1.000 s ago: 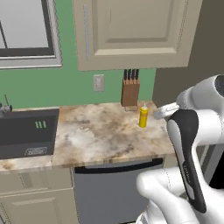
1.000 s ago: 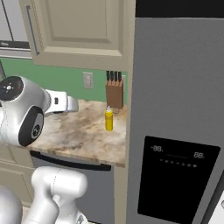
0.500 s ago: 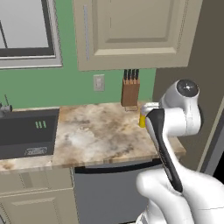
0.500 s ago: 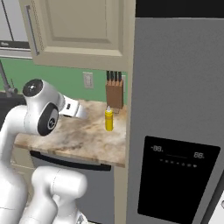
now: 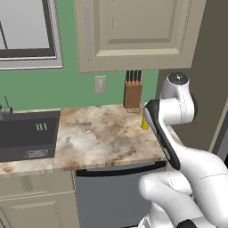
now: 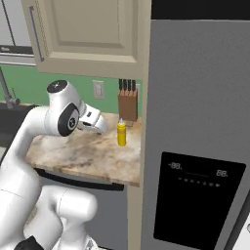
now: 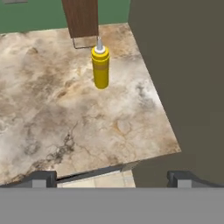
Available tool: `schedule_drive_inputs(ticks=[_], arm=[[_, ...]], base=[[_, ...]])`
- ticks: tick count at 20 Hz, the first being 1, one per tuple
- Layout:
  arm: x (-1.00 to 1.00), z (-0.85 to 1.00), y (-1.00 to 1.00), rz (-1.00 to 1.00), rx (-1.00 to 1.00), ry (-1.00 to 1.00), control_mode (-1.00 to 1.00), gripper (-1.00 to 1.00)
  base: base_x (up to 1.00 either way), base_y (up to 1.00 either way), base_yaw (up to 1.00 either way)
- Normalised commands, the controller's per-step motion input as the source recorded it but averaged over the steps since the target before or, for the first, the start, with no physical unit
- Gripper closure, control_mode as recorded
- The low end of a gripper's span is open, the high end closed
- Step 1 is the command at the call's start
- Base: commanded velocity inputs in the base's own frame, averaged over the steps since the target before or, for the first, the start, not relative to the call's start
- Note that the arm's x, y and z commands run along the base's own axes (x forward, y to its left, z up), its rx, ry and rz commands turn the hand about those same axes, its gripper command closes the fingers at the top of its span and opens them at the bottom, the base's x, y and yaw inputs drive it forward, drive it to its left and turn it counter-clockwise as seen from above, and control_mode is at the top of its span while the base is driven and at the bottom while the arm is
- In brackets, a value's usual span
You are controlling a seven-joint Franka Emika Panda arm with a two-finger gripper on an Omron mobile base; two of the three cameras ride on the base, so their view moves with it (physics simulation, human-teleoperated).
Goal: Place the mustard and ketchup from the counter to the top shelf of the fridge. If the existing items in the fridge are on the top shelf, move them to other shelves.
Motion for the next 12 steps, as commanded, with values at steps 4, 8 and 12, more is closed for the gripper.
schedule_drive_inputs(ticks=[4, 8, 12], arm=[[0.62, -0.16, -0.08, -0.08, 0.0, 0.09, -1.0, -1.0], [0.48, -0.14, -0.01, -0.06, 0.0, 0.04, -1.0, -1.0], [0.38, -0.49, -0.03, -0.03, 0.0, 0.04, -1.0, -1.0]], base=[[0.0, 0.0, 0.0], [0.0, 0.0, 0.0], [0.0, 0.0, 0.0]])
